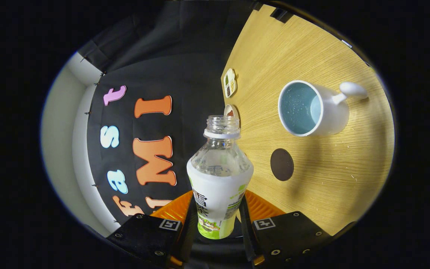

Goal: Take the bottle from table, then pour the juice into the cup, finally place the bottle on the coaster

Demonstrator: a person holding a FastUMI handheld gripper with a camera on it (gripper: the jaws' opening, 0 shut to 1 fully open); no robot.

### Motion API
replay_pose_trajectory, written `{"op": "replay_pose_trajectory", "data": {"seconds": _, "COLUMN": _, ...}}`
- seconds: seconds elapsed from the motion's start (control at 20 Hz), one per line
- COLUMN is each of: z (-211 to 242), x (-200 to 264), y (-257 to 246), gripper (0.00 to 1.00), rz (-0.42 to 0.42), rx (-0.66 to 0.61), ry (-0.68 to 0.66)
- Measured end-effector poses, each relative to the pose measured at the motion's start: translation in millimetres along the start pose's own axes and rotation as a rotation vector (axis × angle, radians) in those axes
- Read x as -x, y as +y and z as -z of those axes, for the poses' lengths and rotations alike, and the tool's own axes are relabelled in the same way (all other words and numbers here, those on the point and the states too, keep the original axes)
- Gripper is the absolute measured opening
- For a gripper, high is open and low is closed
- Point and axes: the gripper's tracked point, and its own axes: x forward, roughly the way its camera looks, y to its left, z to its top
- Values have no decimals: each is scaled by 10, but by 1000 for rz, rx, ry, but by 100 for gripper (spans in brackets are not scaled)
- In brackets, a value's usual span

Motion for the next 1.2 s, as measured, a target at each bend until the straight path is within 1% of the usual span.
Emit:
{"op": "replay_pose_trajectory", "data": {"seconds": 0.35, "z": 10, "x": 33, "y": -32, "gripper": 56, "rz": 1, "rx": -57, "ry": 15}}
{"op": "replay_pose_trajectory", "data": {"seconds": 0.75, "z": 48, "x": -10, "y": -39, "gripper": 56, "rz": 8, "rx": -85, "ry": 31}}
{"op": "replay_pose_trajectory", "data": {"seconds": 1.2, "z": 25, "x": 42, "y": -28, "gripper": 56, "rz": 11, "rx": -109, "ry": 32}}
